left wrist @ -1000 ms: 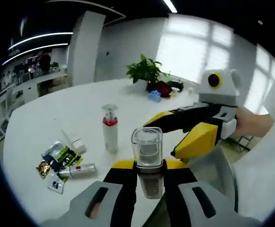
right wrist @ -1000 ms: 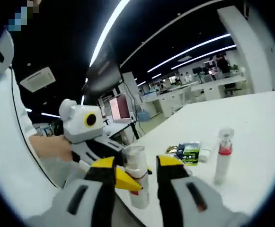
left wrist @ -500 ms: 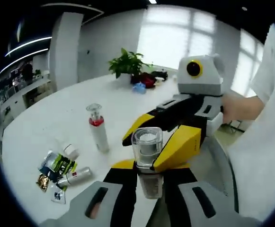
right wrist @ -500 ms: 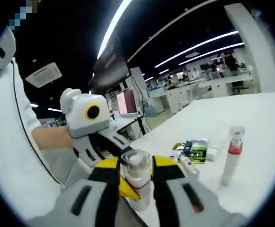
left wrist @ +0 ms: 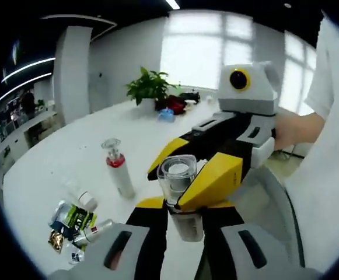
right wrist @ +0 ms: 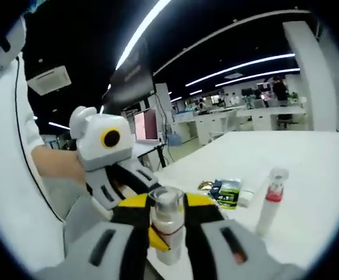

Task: Arrange the skincare products in the storage area until every visible bottle or jar stands upright without overlapping.

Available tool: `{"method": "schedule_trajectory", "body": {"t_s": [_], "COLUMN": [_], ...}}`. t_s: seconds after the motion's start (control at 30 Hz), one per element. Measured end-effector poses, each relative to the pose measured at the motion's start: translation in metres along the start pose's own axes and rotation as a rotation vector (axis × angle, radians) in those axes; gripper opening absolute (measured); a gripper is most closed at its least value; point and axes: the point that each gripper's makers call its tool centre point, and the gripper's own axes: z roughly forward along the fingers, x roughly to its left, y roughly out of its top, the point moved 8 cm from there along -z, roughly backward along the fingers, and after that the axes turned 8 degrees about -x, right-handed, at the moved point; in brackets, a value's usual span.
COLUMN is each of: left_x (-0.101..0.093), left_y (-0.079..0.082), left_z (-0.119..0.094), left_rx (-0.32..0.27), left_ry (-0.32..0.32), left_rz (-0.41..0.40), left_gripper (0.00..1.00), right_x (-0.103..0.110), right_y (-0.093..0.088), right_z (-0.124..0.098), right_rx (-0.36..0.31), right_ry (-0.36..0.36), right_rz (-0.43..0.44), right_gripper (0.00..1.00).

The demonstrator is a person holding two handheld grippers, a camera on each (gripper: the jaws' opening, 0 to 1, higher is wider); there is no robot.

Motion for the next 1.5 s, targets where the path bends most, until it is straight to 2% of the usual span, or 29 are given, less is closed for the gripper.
{"method": "schedule_trajectory", "body": {"t_s": [0.13, 0.27, 0.37, 0.6, 0.77, 1.0, 1.5], "left_x": [0.000, 0.002, 0.007, 0.015, 0.024, 0.036, 0.052], "left_y": [-0.011, -0.015, -0.016, -0.017, -0.021, -0.033, -0.063], "left_z": [0.005, 0.007, 0.009, 0.016, 0.021, 0.031, 0.055], "left_rx": [0.056, 0.051, 0.049, 0.052, 0.058, 0.072, 0.113], "left_ry": [0.001, -0.004, -0.001, -0.035, -0.042, -0.063, -0.103], "left_rz": [0.034, 0.023, 0.018, 0.007, -0.002, 0.023, 0.063], "left_gripper": [0.25, 0.24, 0.19, 0.18, 0.17, 0.17, 0.17], "right_x": [-0.003, -0.007, -0.008, -0.012, -0.016, -0.023, -0.043], "right_y": [0.003, 0.002, 0.001, -0.003, -0.007, -0.020, -0.053], "right_z": [0.000, -0.001, -0.002, 0.000, 0.006, 0.012, 0.016], "right_rx": [-0.040, -0.026, -0.022, -0.009, 0.023, 0.062, 0.140], "right_ry": [-0.026, -0.042, -0.050, -0.086, -0.113, -0.169, -0.211], "right_rz": [0.015, -0.009, -0.012, -0.025, -0.071, -0.084, -0.093], "right_gripper": [0.21, 0.21, 0.21, 0.21, 0.22, 0.22, 0.22]}}
